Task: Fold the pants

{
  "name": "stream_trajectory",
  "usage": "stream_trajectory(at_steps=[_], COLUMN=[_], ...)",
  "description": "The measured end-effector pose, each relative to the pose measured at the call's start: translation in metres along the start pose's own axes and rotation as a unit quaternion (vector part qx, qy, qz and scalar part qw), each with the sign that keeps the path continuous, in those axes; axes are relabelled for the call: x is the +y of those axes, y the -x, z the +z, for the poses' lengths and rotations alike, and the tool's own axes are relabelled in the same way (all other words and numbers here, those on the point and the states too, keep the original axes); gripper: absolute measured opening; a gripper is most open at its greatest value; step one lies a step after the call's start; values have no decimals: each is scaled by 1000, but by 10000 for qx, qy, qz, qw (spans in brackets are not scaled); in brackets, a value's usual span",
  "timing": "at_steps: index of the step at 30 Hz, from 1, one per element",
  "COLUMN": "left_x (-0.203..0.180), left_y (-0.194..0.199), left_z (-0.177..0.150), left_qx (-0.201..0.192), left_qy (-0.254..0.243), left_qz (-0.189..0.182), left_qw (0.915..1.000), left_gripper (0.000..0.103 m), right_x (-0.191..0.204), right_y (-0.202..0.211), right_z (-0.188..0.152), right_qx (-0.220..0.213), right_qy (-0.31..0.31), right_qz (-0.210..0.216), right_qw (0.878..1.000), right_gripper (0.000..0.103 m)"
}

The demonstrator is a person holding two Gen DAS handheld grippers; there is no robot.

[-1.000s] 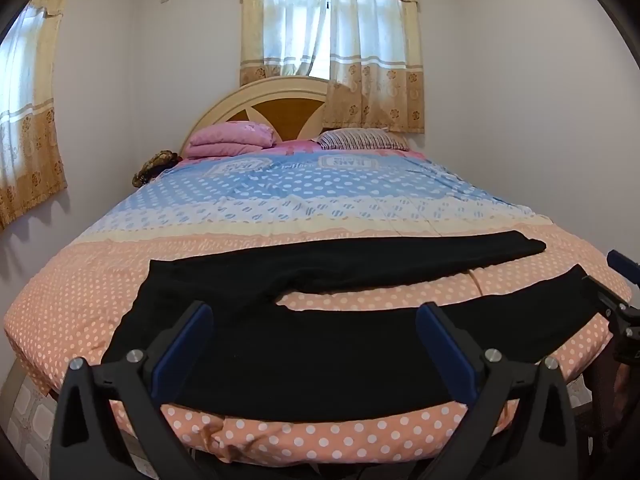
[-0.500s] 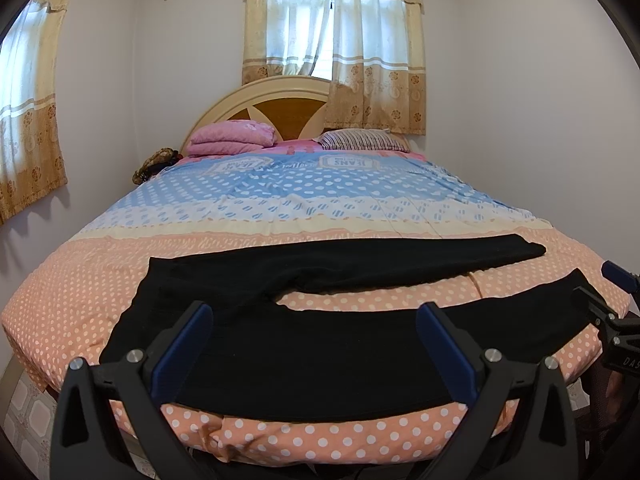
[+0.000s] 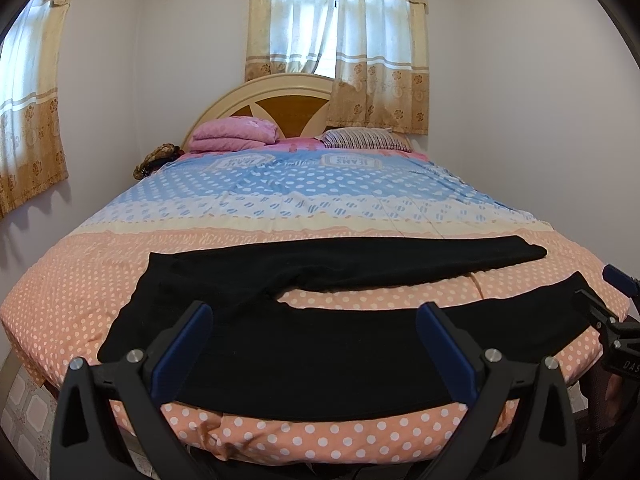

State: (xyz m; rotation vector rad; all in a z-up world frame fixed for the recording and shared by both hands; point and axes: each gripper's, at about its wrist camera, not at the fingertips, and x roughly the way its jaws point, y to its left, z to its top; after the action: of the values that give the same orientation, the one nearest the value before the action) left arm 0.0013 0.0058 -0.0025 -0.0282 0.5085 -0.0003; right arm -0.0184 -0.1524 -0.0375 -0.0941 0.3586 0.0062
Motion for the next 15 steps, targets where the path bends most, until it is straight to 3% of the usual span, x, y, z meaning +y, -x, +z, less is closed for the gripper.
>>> stream_trajectory(at_steps=[15], left_x=[1], left_y=[0], left_z=[0], left_qx=[-13], left_qy=[3], left_qz=[-1], left_qw=[10000], left_gripper=[103], right_x=[1], right_y=[1], right_z=[-1], right_qx=[5], right_qy=[12], right_qz=[-11], right_qw=[10000], right_gripper=[102])
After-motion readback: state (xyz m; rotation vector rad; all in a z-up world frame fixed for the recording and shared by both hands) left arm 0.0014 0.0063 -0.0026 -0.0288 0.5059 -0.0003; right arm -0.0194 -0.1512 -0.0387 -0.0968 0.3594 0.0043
